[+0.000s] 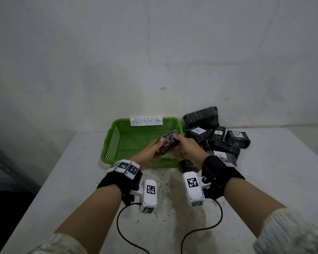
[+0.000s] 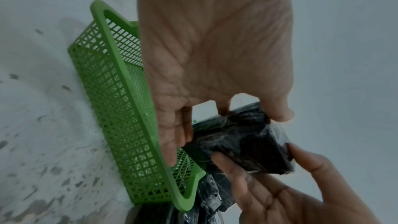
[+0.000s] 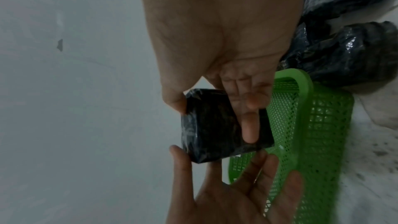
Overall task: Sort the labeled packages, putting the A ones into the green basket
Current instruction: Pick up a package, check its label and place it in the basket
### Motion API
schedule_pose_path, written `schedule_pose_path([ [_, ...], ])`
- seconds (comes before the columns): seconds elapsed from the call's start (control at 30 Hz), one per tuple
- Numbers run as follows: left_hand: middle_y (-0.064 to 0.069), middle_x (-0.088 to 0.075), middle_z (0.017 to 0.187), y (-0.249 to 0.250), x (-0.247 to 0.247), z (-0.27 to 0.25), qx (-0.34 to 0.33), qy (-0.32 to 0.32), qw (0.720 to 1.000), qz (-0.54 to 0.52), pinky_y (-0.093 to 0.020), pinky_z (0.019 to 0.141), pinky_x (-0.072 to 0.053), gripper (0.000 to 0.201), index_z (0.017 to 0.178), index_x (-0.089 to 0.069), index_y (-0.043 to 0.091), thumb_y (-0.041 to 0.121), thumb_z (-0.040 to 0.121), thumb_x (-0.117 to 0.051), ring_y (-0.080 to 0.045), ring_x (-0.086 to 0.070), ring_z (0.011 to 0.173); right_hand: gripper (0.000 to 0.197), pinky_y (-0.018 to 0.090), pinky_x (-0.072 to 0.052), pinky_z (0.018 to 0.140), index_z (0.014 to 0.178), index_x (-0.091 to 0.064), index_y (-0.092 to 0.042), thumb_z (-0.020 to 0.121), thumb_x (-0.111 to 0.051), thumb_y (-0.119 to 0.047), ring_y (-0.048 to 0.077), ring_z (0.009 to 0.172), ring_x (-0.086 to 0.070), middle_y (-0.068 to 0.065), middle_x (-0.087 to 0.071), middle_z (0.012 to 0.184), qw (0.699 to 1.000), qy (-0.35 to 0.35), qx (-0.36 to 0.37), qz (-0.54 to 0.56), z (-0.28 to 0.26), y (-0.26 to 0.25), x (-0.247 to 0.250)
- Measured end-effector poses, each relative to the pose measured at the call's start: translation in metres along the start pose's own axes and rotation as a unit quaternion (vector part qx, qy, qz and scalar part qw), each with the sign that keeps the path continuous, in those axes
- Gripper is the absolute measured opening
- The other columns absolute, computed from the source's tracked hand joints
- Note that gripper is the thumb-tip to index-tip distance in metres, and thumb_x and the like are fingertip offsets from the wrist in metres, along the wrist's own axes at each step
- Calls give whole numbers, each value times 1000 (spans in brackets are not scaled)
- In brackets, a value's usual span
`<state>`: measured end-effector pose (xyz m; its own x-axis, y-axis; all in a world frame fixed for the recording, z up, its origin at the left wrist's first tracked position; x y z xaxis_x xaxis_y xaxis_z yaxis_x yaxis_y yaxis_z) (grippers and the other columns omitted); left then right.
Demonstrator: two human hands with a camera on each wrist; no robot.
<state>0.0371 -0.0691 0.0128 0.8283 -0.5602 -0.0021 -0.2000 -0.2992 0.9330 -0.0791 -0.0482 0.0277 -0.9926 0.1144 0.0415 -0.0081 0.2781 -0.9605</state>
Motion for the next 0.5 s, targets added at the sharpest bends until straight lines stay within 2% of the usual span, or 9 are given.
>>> schedule_pose_path([
  [0.07, -8, -46, 122, 0, -1, 0, 2, -1, 1000, -1, -26, 68, -47, 49, 137, -34, 21, 47, 96, -35, -23, -44, 112, 31, 23, -38, 47, 96, -64, -10, 98, -44, -35, 22, 57, -63, 14, -71, 78, 999, 22, 21, -12, 1, -4, 4],
  [0.13, -9, -45, 125, -1, 1, 1, 6, 5, 1000, -13, -28, 72, -48, 47, 132, -38, 17, 45, 95, -41, -26, -44, 114, 32, 22, -39, 45, 97, -63, -7, 99, -44, -33, 24, 57, -63, 16, -70, 78, 999, 26, 30, -26, 1, -6, 6],
  [0.23, -13, -48, 118, -4, 3, 5, 4, 10, 997, -70, -38, 84, -50, 30, 112, -43, 12, 34, 93, -51, -27, -50, 108, 36, 23, -40, 45, 102, -62, -3, 99, -45, -35, 26, 60, -64, 18, -68, 78, 998, 10, 35, -43, 1, -8, 4],
  [0.3, -13, -50, 113, -4, 5, 8, -8, 19, 996, -89, -40, 90, -49, 28, 110, -41, 9, 28, 93, -52, -26, -52, 106, 37, 24, -39, 46, 100, -62, -4, 98, -48, -38, 26, 62, -64, 16, -67, 75, 998, 2, 38, -47, 0, -10, 1],
  [0.5, -19, -46, 122, -1, 8, 12, -30, 34, 998, -45, -43, 93, -46, 23, 106, -37, 10, 24, 93, -51, -28, -48, 111, 20, 24, -44, 48, 92, -63, -15, 92, -58, -35, 23, 66, -65, 12, -69, 78, 997, -14, 57, -57, -4, -14, -6],
])
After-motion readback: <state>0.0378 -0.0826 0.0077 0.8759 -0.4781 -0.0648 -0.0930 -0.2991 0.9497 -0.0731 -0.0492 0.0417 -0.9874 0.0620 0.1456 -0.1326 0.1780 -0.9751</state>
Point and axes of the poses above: each hand's wrist, its own z-axis towards the middle knuckle, its own x-axis out of the back of the hand, y = z × x, the point moved 10 cm from there along z, towards the middle knuckle
